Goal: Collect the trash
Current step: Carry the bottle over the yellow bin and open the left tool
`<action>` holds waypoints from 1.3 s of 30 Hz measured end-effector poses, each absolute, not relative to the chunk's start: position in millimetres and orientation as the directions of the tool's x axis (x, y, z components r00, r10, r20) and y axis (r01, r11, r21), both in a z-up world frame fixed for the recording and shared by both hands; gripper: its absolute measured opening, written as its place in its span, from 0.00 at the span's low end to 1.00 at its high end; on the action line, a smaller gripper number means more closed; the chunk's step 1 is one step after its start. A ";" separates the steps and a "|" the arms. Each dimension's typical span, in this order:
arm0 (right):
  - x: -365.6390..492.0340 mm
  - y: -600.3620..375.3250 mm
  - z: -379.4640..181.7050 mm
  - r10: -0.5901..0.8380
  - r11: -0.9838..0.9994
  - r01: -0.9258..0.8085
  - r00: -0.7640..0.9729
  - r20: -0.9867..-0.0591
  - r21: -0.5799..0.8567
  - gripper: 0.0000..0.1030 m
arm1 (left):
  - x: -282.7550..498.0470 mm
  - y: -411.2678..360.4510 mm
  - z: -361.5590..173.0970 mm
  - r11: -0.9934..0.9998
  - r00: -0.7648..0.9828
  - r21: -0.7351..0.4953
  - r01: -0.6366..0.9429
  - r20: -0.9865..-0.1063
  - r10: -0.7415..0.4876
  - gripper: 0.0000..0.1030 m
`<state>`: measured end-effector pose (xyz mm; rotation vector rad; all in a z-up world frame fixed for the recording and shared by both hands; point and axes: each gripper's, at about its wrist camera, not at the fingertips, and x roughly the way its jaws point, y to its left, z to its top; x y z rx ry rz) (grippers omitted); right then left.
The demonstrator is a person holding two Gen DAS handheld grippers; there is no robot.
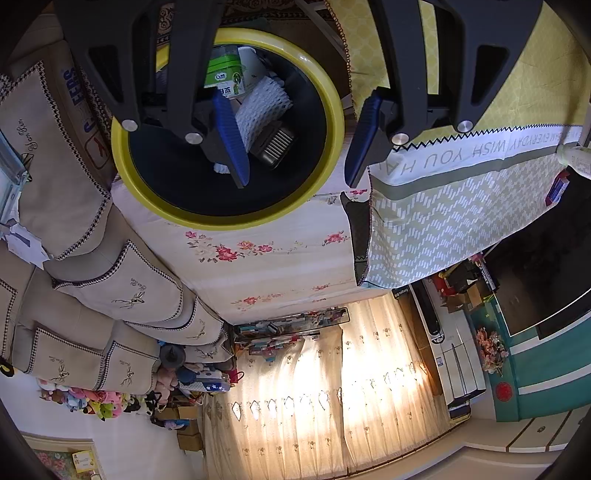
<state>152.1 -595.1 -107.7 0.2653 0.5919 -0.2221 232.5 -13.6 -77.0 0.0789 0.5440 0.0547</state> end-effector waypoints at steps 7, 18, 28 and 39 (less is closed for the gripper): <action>151.1 -597.0 -105.0 -0.136 0.942 0.284 0.810 -0.571 0.179 0.50 | 246.1 -7.3 -73.6 0.998 0.863 0.058 -0.023 -0.503 0.049 0.50; 141.9 -606.2 -94.5 -0.154 0.943 0.288 0.821 -0.550 0.165 0.50 | 232.7 -93.2 -52.4 0.977 0.851 0.053 0.206 -0.503 -0.152 0.49; 88.1 -667.4 -72.2 -0.256 0.902 0.387 0.835 -0.486 0.190 0.50 | 233.7 -260.0 -21.8 0.842 0.744 0.022 0.540 -0.480 -0.465 0.49; 55.5 -716.9 -80.7 -0.294 0.866 0.448 0.815 -0.500 0.222 0.50 | 242.0 -471.2 -37.0 0.620 0.509 -0.041 0.784 -0.530 -0.679 0.50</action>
